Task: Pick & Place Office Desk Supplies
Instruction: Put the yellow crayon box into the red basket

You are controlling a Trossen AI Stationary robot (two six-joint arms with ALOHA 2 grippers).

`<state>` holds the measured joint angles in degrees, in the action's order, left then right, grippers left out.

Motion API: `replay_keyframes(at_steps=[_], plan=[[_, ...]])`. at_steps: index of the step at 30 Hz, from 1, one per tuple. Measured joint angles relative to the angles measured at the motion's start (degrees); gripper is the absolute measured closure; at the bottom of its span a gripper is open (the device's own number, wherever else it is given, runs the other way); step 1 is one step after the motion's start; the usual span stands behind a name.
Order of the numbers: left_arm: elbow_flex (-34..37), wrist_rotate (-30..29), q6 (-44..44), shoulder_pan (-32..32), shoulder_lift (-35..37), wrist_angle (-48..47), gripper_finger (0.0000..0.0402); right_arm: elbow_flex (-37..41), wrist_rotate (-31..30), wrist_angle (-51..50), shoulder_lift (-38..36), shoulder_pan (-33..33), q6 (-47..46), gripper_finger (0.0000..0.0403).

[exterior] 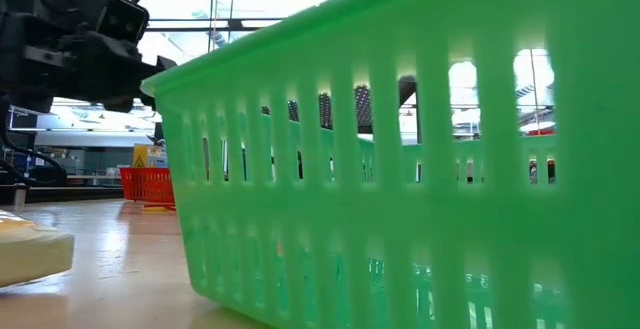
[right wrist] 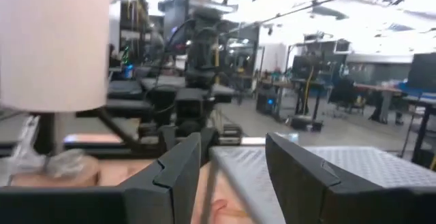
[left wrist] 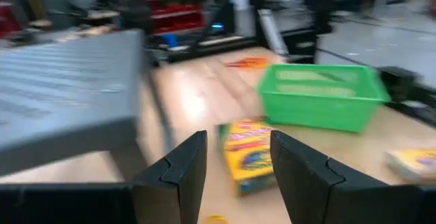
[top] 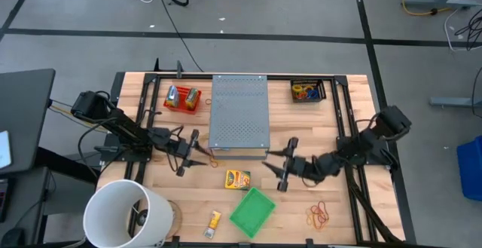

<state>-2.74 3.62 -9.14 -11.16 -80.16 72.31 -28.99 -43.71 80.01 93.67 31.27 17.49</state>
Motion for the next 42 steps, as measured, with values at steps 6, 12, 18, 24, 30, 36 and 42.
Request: replay_keyframes(at_steps=[6, 12, 18, 24, 30, 36, 42], plan=[[0.0, 9.3, 4.0, -0.1, 0.0, -4.4, 0.0234, -5.1, -9.1, -13.9, 0.0, 5.8, -2.0, 0.0231], [0.0, 8.0, 5.7, 0.0, 0.0, -11.9, 0.0234, -6.3, -13.2, -17.9, 0.0, 6.8, -2.2, 0.0231], [0.0, 2.4, 4.7, 0.0, 0.0, -20.0, 0.0234, -6.3, -13.2, -19.0, 0.0, 6.8, -2.7, 0.0231], [-1.0, 3.1, 5.5, -0.8, 0.0, -19.2, 0.0234, -6.3, -13.2, -20.8, 0.0, 6.7, -4.1, 0.0231], [-5.3, 4.1, 6.7, -3.6, 0.0, -19.2, 0.0234, -6.3, -13.2, -21.8, 0.0, 6.7, -4.7, 0.0231], [-9.9, 0.9, 2.3, -6.6, 0.0, -25.4, 0.0234, -6.2, -15.3, -21.9, 0.0, 7.5, -1.5, 0.0231], [-13.5, -6.6, -3.8, -9.0, 0.0, -35.3, 0.0234, -6.2, -20.6, -21.6, 0.0, 10.0, 2.5, 0.0231]])
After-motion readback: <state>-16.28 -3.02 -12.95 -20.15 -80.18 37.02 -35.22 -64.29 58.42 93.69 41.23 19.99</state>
